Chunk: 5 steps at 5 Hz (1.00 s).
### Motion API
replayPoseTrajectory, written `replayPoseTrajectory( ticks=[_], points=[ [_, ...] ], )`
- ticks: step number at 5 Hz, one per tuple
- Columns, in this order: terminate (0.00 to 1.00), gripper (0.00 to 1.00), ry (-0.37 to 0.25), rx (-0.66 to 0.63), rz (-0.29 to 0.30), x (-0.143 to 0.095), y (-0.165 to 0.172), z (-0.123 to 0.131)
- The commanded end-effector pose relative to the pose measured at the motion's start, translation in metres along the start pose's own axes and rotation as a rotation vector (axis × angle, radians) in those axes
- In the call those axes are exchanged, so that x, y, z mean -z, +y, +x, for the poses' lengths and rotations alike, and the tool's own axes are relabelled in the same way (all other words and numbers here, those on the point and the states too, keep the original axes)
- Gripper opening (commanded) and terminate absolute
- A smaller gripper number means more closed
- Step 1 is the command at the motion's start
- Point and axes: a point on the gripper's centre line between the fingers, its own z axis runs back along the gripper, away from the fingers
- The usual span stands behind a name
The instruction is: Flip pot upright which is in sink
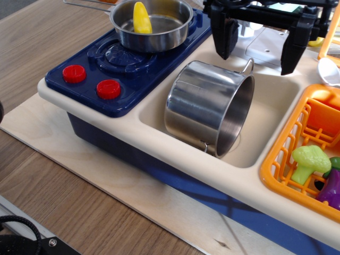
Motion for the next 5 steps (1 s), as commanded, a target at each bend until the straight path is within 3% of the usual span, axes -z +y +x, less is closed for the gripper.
replayPoseTrajectory(
  ticks=[1, 2, 3, 5],
  points=[
    [0.00, 1.00, 0.000, 0.000, 0.000, 0.000, 0.000, 0.000],
    [0.00, 1.00, -0.024, 0.153, 0.217, 0.005, -0.001, -0.001],
    [0.00, 1.00, -0.049, 0.238, 0.359, 0.011, 0.002, -0.001],
    [0.00, 1.00, -0.096, 0.314, 0.502, 0.027, 0.014, 0.004]
  ],
)
